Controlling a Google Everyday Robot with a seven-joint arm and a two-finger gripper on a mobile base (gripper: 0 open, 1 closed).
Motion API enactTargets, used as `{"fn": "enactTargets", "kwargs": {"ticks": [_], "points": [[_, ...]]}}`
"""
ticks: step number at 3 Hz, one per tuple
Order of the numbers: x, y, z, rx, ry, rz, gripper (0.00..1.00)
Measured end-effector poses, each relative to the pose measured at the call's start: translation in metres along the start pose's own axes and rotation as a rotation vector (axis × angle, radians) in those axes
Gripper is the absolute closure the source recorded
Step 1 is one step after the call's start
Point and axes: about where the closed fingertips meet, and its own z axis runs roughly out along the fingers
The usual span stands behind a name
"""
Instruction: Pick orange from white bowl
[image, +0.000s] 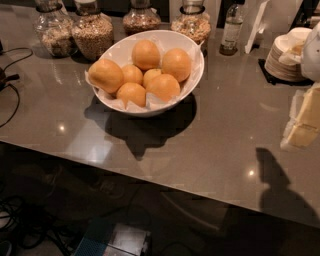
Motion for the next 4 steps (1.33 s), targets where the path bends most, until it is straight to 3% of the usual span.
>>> {"fn": "enactTargets", "kwargs": {"ticks": [1, 2, 4], "points": [[0.0, 0.0, 0.0, 0.0, 0.0, -0.001, 0.0], [-0.018, -0.003, 0.004, -0.01, -0.028, -0.05, 0.0], [-0.128, -0.006, 0.036, -0.137, -0.169, -0.339, 0.0]]}}
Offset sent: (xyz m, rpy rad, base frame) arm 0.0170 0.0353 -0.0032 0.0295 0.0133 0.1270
